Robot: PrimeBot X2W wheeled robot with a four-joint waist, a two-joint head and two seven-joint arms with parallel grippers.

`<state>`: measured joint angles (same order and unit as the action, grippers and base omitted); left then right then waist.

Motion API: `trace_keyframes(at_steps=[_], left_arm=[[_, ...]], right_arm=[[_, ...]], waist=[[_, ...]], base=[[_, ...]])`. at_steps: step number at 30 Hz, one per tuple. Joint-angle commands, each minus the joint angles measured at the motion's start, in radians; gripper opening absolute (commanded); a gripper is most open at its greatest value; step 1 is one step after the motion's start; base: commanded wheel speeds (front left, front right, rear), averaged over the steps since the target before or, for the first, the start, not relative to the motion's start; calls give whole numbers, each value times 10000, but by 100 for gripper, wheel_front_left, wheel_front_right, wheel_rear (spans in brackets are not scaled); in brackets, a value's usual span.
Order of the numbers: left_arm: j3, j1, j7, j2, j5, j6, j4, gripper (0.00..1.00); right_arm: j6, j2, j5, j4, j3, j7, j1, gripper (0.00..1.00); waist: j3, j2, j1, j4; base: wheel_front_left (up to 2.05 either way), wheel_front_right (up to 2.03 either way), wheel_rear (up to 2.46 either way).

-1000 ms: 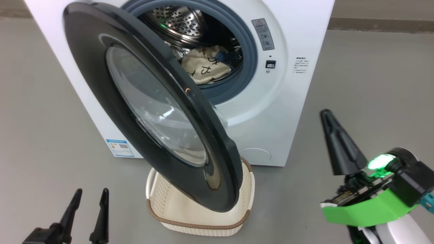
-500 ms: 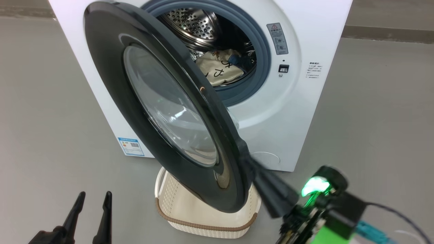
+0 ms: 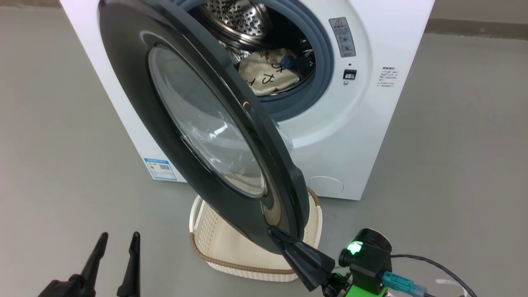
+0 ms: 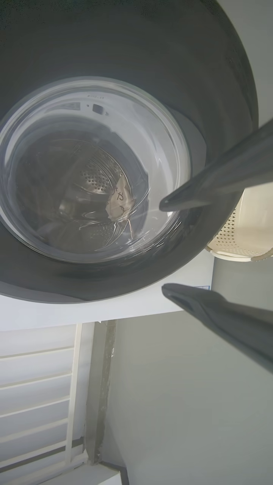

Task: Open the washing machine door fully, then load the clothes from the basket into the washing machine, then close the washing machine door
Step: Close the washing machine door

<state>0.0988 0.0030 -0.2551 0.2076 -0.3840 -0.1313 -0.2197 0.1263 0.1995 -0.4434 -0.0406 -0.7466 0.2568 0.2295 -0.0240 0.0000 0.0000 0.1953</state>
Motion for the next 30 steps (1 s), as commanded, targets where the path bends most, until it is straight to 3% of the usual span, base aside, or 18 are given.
trace_keyframes(at_steps=[1,14,30], left_arm=[[-307,-448,-67,118,43,6,246,100],[-289,-705,-67,-5,74,6,286,100],[-67,-1271,-67,-217,142,6,428,100]], right_arm=[[44,-39,-213,4,-179,49,391,0],[44,-249,-341,-1074,71,49,795,0],[44,-132,-209,-1477,1535,49,1474,0]], waist=[[-130,0,0,19],[-591,0,0,24],[-1522,0,0,9]], base=[[0,0,0],[0,0,0],[0,0,0]])
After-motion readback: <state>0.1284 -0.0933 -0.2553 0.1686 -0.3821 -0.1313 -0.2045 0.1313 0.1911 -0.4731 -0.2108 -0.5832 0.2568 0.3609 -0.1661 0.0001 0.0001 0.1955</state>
